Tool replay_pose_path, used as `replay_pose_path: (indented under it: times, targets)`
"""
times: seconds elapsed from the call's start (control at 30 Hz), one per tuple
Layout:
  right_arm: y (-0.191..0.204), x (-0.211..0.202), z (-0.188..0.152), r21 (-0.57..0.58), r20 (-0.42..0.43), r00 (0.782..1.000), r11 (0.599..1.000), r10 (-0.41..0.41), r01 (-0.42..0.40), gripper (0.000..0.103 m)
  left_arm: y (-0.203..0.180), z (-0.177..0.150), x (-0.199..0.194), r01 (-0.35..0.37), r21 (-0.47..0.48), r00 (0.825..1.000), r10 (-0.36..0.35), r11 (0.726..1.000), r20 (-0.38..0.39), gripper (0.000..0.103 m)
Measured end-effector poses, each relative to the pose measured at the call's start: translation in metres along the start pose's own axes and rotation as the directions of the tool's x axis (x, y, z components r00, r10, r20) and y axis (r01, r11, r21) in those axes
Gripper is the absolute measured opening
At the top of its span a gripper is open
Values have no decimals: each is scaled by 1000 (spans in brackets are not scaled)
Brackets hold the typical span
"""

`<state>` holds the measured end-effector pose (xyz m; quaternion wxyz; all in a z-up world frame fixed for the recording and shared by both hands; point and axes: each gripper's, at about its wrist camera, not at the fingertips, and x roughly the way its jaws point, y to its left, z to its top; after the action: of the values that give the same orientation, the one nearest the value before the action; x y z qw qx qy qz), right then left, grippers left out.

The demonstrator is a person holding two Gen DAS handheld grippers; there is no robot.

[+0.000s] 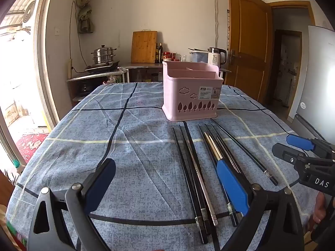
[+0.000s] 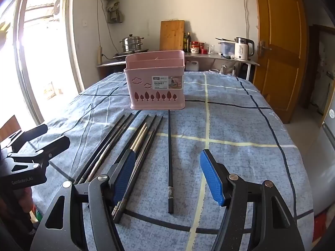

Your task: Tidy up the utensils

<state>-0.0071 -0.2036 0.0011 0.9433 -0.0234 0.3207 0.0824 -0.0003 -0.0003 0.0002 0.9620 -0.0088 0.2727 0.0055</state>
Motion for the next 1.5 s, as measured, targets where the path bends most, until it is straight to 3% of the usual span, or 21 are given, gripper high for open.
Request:
replay_pose_path:
  times: [1.5]
  targets:
    - [2, -6, 2, -10, 8, 1000, 1000, -5, 6, 65, -2, 2, -5, 35, -24, 999, -35, 999, -3, 99]
